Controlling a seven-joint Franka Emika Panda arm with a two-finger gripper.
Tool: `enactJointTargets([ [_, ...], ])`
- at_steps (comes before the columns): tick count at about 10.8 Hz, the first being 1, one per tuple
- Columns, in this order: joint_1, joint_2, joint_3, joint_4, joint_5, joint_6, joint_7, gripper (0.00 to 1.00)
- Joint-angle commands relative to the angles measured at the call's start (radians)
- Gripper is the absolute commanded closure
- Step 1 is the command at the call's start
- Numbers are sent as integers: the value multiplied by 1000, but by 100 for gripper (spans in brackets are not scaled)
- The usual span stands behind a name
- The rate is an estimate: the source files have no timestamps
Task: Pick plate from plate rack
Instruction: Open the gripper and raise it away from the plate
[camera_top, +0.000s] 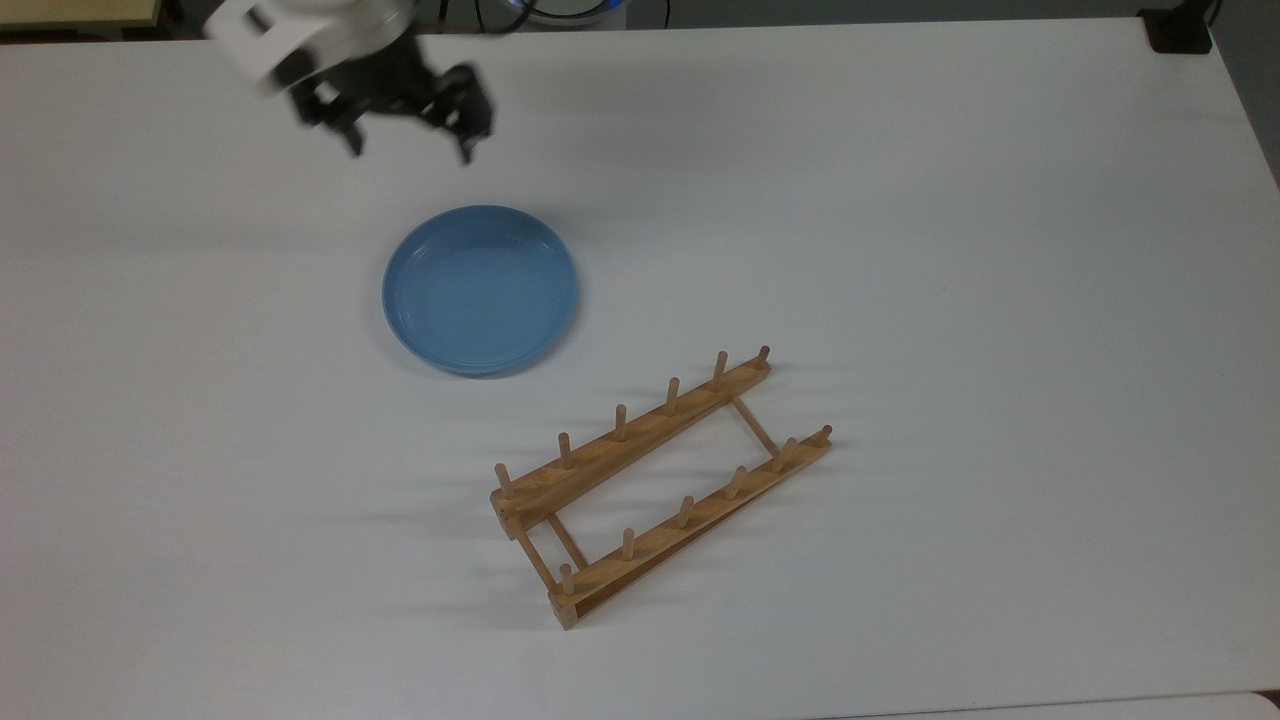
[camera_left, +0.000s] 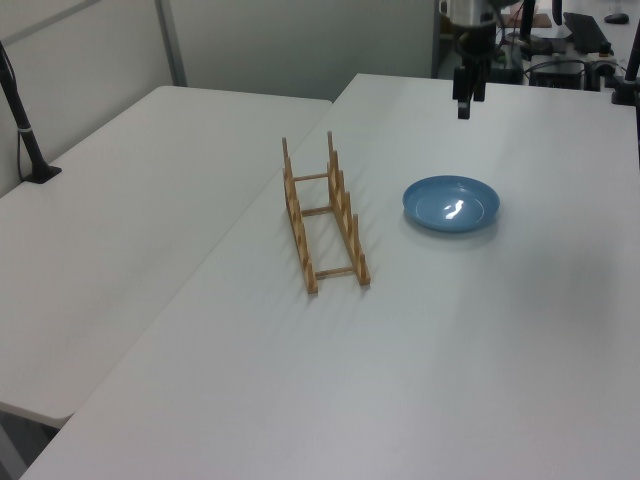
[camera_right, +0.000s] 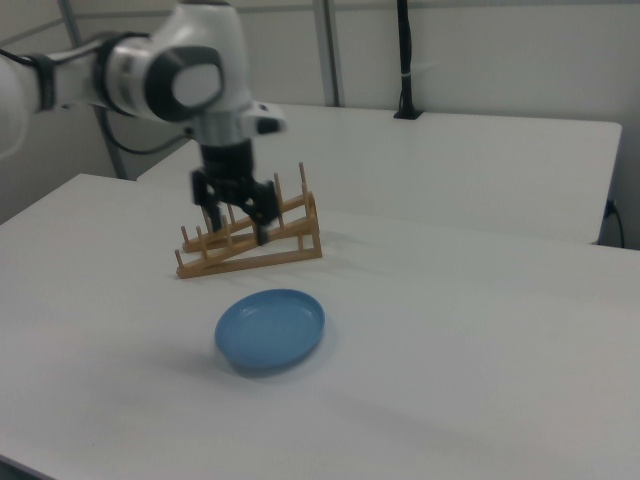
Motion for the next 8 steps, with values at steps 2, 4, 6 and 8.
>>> enactJointTargets([
  [2,14,-51,124,29,-108,-115,102,0],
  [4,5,-46,117,47,-101,-64,122,0],
  [6,2,-48,112,46,-92,-53,168,0],
  [8,0,-45,106,47,-66,-48,170,0],
])
